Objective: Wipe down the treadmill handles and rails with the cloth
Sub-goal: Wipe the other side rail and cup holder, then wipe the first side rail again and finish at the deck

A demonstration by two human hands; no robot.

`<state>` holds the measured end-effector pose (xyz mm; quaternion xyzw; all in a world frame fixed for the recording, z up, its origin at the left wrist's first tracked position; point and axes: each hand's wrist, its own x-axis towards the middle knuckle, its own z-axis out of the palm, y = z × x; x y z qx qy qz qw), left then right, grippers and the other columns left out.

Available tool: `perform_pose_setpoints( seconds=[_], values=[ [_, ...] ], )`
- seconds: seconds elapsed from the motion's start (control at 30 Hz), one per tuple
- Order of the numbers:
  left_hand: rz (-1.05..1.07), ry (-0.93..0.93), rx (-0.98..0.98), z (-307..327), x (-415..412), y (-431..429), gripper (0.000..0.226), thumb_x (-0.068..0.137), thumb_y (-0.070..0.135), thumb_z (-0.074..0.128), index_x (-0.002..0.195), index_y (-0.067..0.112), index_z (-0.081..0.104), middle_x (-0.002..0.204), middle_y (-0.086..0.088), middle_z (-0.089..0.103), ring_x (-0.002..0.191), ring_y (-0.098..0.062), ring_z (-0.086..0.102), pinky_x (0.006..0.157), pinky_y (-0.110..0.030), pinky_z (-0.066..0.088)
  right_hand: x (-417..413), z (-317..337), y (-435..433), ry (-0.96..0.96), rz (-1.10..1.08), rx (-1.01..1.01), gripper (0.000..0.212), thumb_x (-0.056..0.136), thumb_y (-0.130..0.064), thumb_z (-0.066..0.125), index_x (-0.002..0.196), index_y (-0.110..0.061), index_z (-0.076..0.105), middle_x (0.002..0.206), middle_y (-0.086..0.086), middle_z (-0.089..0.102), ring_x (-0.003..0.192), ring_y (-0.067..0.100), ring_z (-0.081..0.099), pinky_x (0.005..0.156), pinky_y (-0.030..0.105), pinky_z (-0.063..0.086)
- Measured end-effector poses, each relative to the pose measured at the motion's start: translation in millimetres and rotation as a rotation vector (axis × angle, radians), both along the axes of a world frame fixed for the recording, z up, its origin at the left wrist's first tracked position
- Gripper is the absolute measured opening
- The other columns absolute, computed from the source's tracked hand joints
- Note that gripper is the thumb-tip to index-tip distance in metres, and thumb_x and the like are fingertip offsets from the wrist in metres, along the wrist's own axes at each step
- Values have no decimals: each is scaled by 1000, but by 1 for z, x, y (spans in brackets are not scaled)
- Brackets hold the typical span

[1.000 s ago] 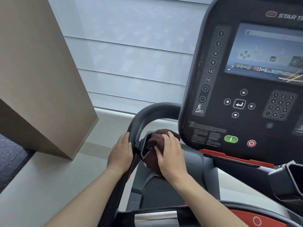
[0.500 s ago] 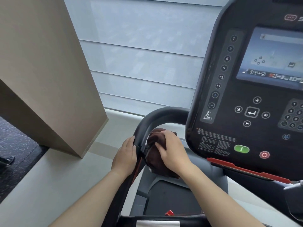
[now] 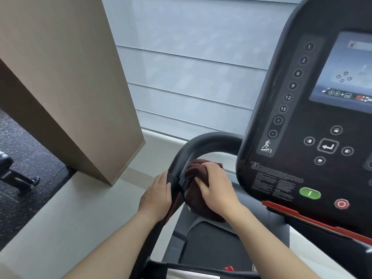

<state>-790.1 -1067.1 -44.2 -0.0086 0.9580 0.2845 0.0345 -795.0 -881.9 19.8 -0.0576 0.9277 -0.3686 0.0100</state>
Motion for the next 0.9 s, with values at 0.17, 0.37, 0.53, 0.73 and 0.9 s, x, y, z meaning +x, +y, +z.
perform_pose_setpoints(
  seconds=[0.17, 0.37, 0.53, 0.73, 0.9],
  values=[
    [-9, -25, -1, 2, 1, 0, 47, 97, 29, 25, 142, 16, 25, 148, -2, 33, 128, -24, 41, 101, -40, 39, 24, 10, 3, 15, -20, -113, 26, 90, -29, 53, 115, -24, 52, 121, -4, 55, 116, 19, 46, 100, 45, 39],
    [-4, -43, 31, 2, 40, -15, 50, 97, 31, 28, 143, 16, 20, 148, -5, 32, 128, -24, 40, 99, -41, 40, 69, 11, -16, 13, 7, -127, 23, 89, -31, 55, 111, -27, 52, 118, -8, 55, 113, 17, 48, 96, 44, 42],
    [-41, 32, 89, -2, 128, -62, 45, 96, 33, 31, 140, 22, 29, 141, 5, 41, 127, -14, 42, 100, -31, 39, 107, 13, -60, 29, 42, -120, 21, 88, -32, 55, 109, -28, 53, 115, -9, 57, 109, 17, 51, 93, 45, 44],
    [2, -64, 153, -2, 237, -98, 53, 96, 38, 31, 144, 20, 20, 148, 4, 33, 135, -12, 31, 107, -24, 27, 145, -1, -139, 40, 21, 63, 27, 89, -29, 55, 115, -21, 53, 124, 0, 52, 114, 26, 48, 89, 50, 46],
    [47, -120, 87, -3, 304, -119, 60, 94, 47, 29, 146, 24, 9, 155, 4, 20, 140, -12, 24, 109, -28, 29, 182, -17, -175, 51, 17, 349, 41, 92, -33, 49, 129, -16, 41, 145, 5, 32, 128, 30, 28, 93, 51, 38]
  ],
)
